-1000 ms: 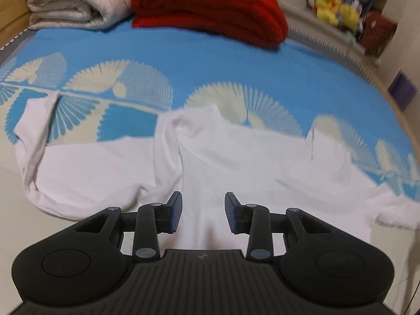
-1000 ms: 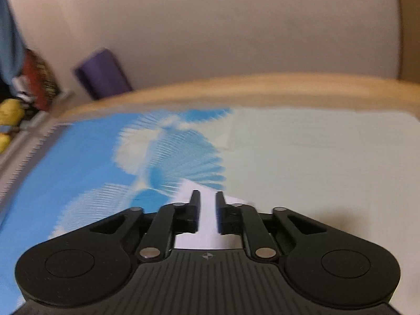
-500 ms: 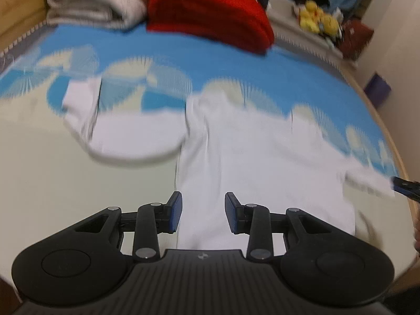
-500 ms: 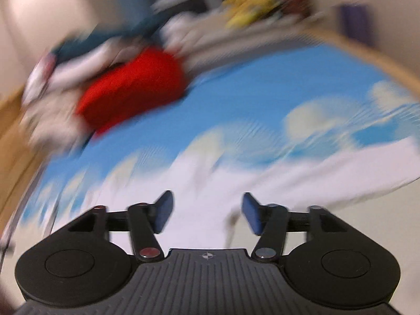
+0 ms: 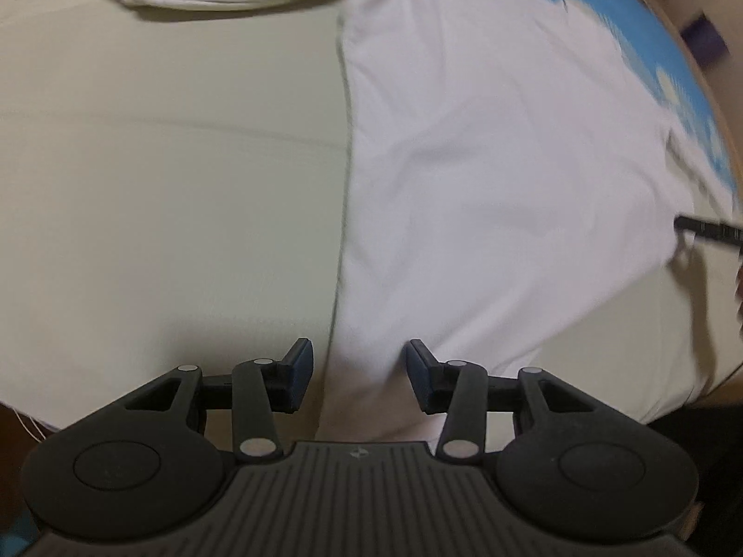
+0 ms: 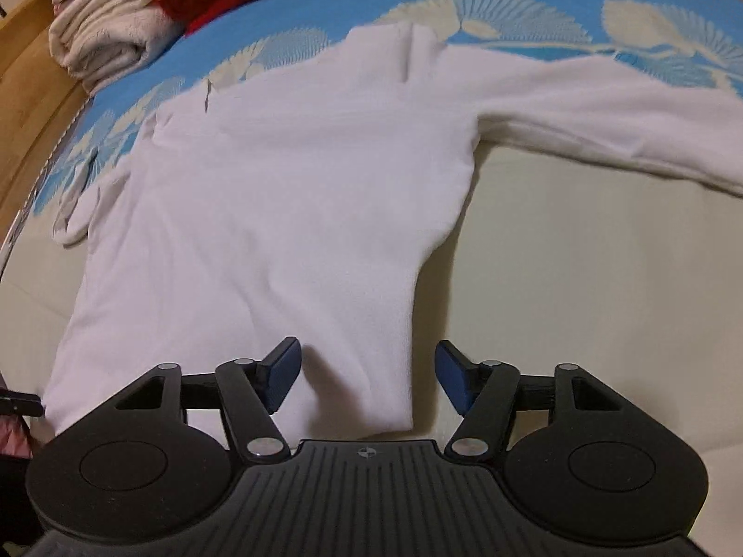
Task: Fold small clothes
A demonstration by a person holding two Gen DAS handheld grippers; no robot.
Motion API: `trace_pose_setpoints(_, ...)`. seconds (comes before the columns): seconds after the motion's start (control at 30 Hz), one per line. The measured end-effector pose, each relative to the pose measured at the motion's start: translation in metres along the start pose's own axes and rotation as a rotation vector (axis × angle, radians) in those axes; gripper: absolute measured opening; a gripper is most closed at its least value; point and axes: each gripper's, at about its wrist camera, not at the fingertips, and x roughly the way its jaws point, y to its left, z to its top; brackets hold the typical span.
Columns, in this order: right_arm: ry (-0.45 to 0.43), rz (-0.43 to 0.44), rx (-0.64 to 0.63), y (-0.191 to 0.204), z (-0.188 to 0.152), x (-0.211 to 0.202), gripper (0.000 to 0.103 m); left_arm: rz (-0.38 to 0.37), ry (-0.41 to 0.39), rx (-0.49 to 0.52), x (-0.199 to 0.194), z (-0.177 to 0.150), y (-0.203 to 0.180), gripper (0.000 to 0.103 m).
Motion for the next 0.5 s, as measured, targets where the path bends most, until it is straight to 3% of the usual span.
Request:
trace_pose_setpoints(0.03,0.026,0.011,-0.032,0.002,-0.002,0.002,0.033,0.007,0.005,0.033,0.001,0.001,-0.004,0.027)
trace_pose_setpoints(0.1,0.049,0.044,-0.125,0.011,-0.001,-0.006,0.006,0.008,0.007,0.099,-0.001,0.001,-0.012,0.005)
trace_pose_setpoints(0.17,-0.003,0.174,-0.074,0.005,0.013,-0.032,0.005,-0.078,-0.061,0.084,-0.018,0.006,-0.010,0.003)
trace_pose_setpoints(0.23,-0.170,0.307,0.066,-0.012,0.032,-0.064,0.004,-0.163,-0.202,-0.008,-0.043,0.017,0.005,0.003)
trace_pose_setpoints(0.3,-0.327,0.355,0.272,-0.030,0.045,-0.075,0.004,-0.159,-0.302,-0.113,-0.058,0.030,0.022,0.003)
trace_pose_setpoints(0.33,-0.370,0.324,0.352,-0.033,0.049,-0.071,0.005,-0.111,-0.317,-0.150,-0.058,0.034,0.028,0.003)
trace_pose_setpoints(0.4,-0.376,0.185,0.403,-0.027,0.055,-0.057,0.008,-0.023,-0.273,-0.189,-0.047,0.039,0.032,0.003)
trace_pose_setpoints(0.43,-0.346,0.138,0.391,-0.023,0.058,-0.049,0.008,-0.023,-0.242,-0.189,-0.039,0.039,0.032,0.004)
trace_pose_setpoints(0.5,-0.288,0.140,0.362,-0.016,0.061,-0.038,0.009,-0.066,-0.213,-0.184,-0.028,0.035,0.032,0.004)
